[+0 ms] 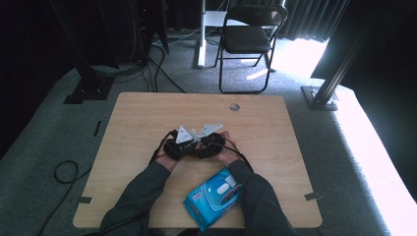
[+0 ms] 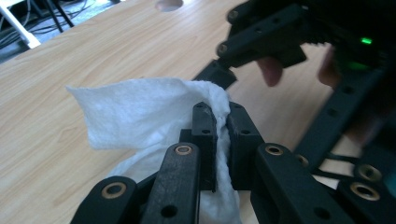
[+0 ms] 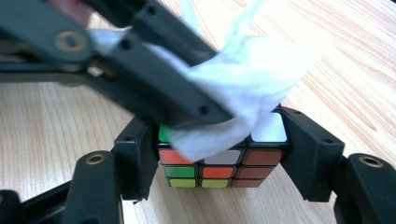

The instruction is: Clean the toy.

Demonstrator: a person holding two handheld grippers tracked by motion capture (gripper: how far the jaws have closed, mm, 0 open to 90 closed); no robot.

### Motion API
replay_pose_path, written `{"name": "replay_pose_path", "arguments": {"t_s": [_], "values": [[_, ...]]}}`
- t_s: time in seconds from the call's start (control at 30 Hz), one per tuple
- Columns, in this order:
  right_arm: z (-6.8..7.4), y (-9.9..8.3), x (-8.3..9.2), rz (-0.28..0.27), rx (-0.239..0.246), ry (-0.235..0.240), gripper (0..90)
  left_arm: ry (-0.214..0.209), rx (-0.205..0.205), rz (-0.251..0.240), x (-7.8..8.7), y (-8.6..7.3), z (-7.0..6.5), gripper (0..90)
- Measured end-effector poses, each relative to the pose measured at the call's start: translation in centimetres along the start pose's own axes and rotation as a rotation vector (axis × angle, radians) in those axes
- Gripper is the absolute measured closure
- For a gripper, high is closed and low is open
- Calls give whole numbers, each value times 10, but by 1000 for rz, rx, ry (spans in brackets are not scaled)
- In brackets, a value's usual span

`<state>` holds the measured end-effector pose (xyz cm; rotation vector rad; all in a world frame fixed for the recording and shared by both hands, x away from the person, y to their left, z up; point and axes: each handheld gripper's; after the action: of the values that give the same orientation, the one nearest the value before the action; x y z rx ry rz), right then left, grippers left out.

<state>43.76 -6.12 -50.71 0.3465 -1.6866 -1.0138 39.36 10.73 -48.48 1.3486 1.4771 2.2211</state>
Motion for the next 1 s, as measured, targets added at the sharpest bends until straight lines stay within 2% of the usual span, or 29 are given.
{"name": "replay_pose_path", "arguments": {"t_s": [0.07,0.2,0.33,0.67,0.83,0.93,1.0], "values": [[0,0,0,0,3,-2,345,9,3,3,3,-3,3,840],[0,0,-1,2,0,-4,345,51,45,10,6,-10,12,840],[0,0,-1,1,-3,-5,345,81,68,18,9,-14,20,841],[-1,0,0,-1,-10,-26,345,88,85,16,12,-20,22,842],[-3,-1,1,-9,-24,-27,345,112,111,29,13,-26,27,842],[-4,-1,2,-21,-38,-33,345,97,114,23,14,-27,24,842],[-5,-1,2,-22,-46,-36,345,85,98,22,13,-28,20,842]]}}
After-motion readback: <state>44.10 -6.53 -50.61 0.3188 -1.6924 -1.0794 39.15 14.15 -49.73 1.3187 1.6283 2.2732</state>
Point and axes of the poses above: each handheld gripper's, and its own axes: x roughly backward along the jaws, y roughly out of its top, z roughly to its left
